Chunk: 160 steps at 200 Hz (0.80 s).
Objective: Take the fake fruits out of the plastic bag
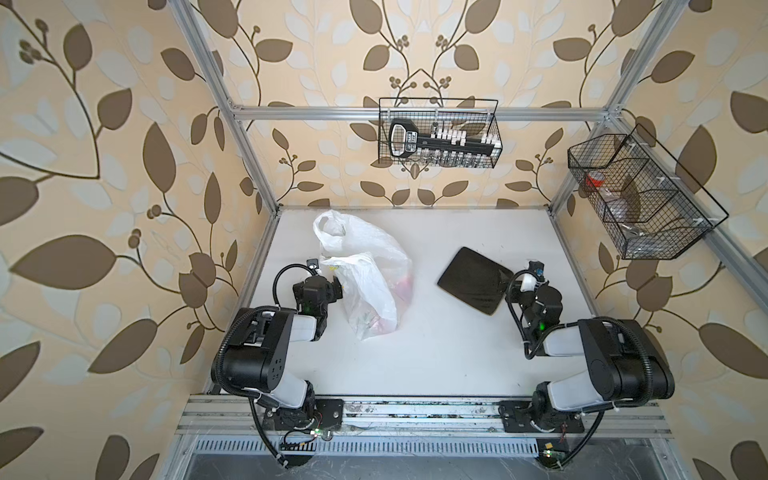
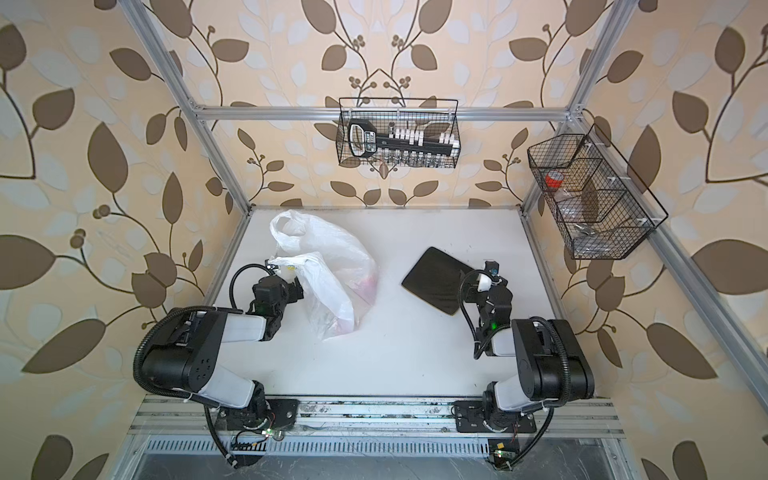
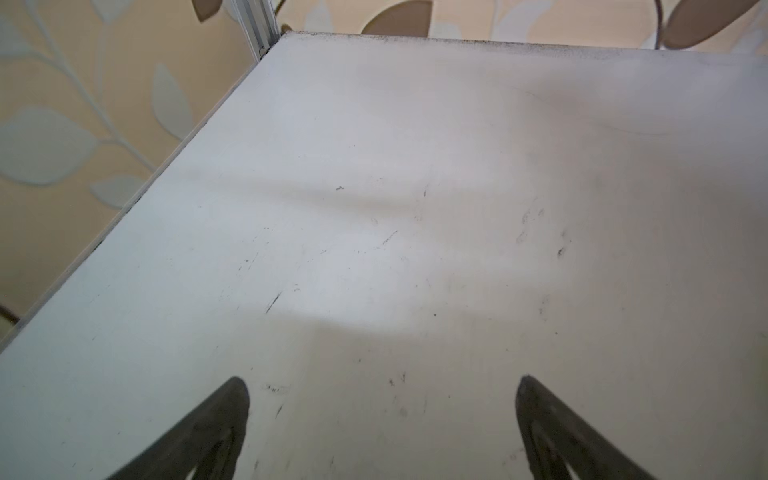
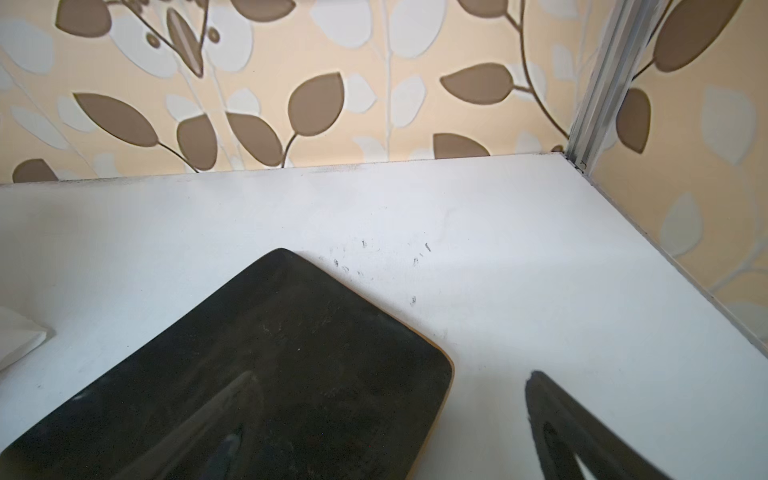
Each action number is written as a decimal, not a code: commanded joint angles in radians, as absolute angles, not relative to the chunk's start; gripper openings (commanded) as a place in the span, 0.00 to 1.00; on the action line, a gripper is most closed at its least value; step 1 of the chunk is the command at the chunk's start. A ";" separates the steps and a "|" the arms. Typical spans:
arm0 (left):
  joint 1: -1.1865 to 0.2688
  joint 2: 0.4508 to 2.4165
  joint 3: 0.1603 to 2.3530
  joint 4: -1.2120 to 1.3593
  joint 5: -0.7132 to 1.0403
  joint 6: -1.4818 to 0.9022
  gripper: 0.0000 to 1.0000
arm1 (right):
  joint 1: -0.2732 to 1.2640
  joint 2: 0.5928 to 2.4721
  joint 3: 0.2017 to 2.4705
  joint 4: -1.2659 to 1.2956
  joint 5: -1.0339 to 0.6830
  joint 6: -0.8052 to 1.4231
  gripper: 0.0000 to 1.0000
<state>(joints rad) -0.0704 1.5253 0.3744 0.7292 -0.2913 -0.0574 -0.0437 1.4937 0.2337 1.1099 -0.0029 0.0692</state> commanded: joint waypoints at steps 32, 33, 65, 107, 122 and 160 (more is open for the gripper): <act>-0.064 1.495 0.375 0.761 -0.288 -0.061 0.99 | -0.041 1.499 0.240 1.123 0.004 0.061 0.99; -0.063 1.496 0.375 0.761 -0.288 -0.061 0.99 | -0.042 1.498 0.239 1.124 0.004 0.061 0.99; -0.063 1.494 0.373 0.762 -0.288 -0.061 0.99 | -0.042 1.497 0.235 1.126 0.004 0.060 0.99; -0.063 1.494 0.373 0.762 -0.288 -0.061 0.99 | -0.042 1.497 0.236 1.127 0.005 0.060 0.99; -0.062 1.494 0.374 0.762 -0.288 -0.062 0.99 | -0.042 1.497 0.237 1.126 0.005 0.060 0.99; -0.063 1.494 0.373 0.762 -0.288 -0.061 0.99 | -0.042 1.498 0.237 1.127 0.004 0.061 1.00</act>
<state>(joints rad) -0.0704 1.5253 0.3744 0.7292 -0.2909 -0.0574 -0.0437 1.4937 0.2337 1.1107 -0.0032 0.0689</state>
